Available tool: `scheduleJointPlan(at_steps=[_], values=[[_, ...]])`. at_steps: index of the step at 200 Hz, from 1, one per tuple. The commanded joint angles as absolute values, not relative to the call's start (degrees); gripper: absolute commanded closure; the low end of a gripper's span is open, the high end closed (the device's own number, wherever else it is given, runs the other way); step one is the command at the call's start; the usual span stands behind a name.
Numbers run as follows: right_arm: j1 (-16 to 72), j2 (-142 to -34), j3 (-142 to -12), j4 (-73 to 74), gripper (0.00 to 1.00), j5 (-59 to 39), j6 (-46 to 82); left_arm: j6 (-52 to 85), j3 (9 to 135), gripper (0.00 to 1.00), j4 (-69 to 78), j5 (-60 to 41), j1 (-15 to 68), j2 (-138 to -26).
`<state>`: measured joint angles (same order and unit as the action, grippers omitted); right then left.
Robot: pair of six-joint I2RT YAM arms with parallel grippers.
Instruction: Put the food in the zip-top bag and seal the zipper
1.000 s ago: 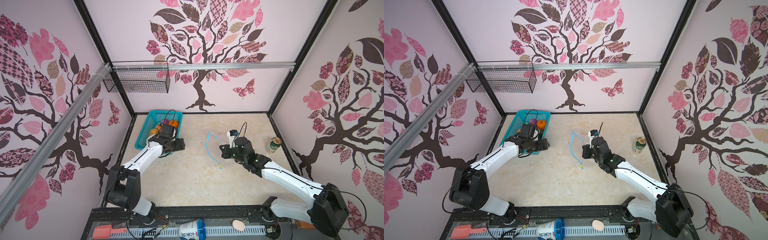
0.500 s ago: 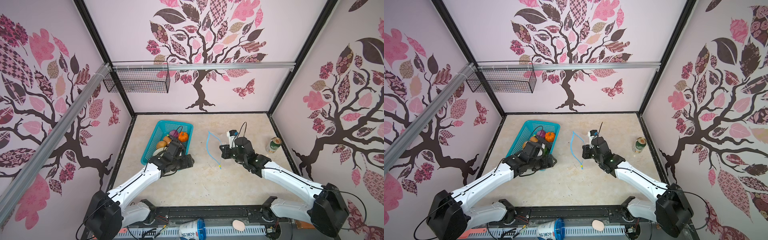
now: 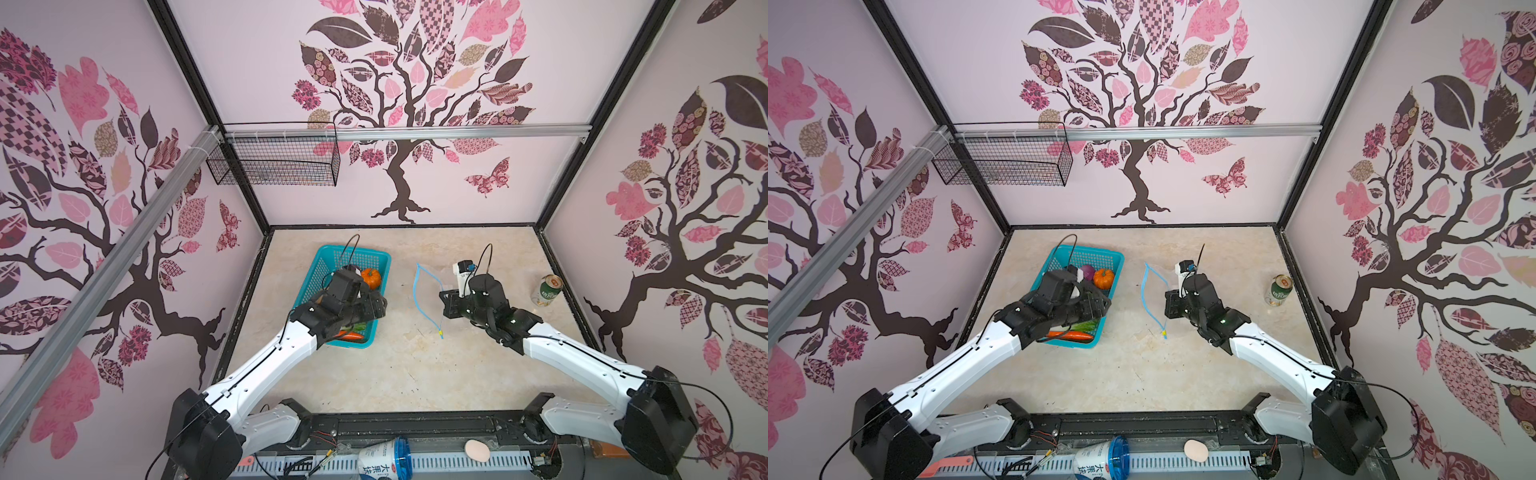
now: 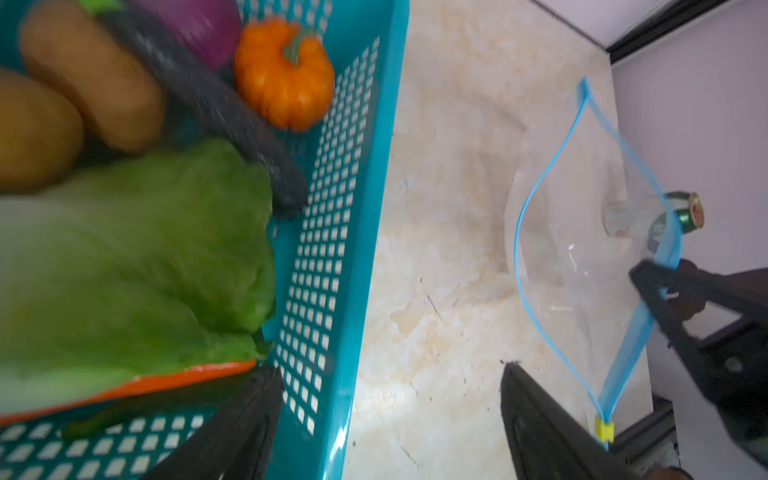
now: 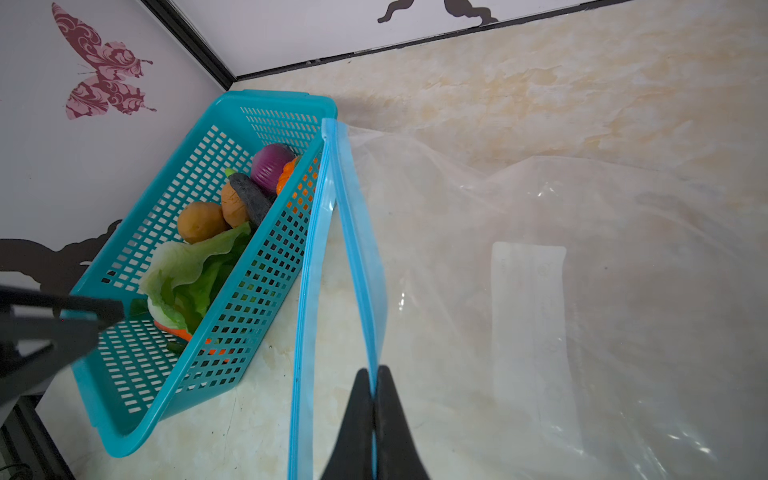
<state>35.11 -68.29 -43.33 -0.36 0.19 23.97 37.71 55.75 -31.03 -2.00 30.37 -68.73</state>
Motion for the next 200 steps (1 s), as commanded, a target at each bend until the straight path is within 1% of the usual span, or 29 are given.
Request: scheduleJointPlan(at_steps=[1, 66, 109, 147, 177, 200], values=[[34.93, -65.98, -44.67, -1.18, 1.0, 0.61, 22.78, 29.25, 61.49, 0.15, -28.06, 0.76, 26.94, -72.58], [34.98, -64.62, -44.91, -1.36, 1.0, -0.09, 21.84, 16.26, 80.56, 0.16, -31.03, 1.36, 20.05, -92.43], [34.98, -64.16, -44.99, -1.82, 1.0, 0.09, 21.67, 9.2, 89.21, 0.18, -33.61, -5.06, 18.47, -103.06], [34.93, -63.9, -45.67, -2.9, 1.0, -0.01, 21.71, 8.44, 91.39, 0.19, -35.02, -5.54, 18.37, -109.25], [34.96, -63.89, -45.48, -3.43, 1.0, 0.18, 21.78, 8.6, 90.18, 0.27, -33.64, -4.93, 18.37, -111.73], [34.96, -64.33, -45.51, -3.74, 1.0, 0.0, 21.93, 8.61, 89.42, 0.27, -33.01, -3.99, 18.39, -113.42]])
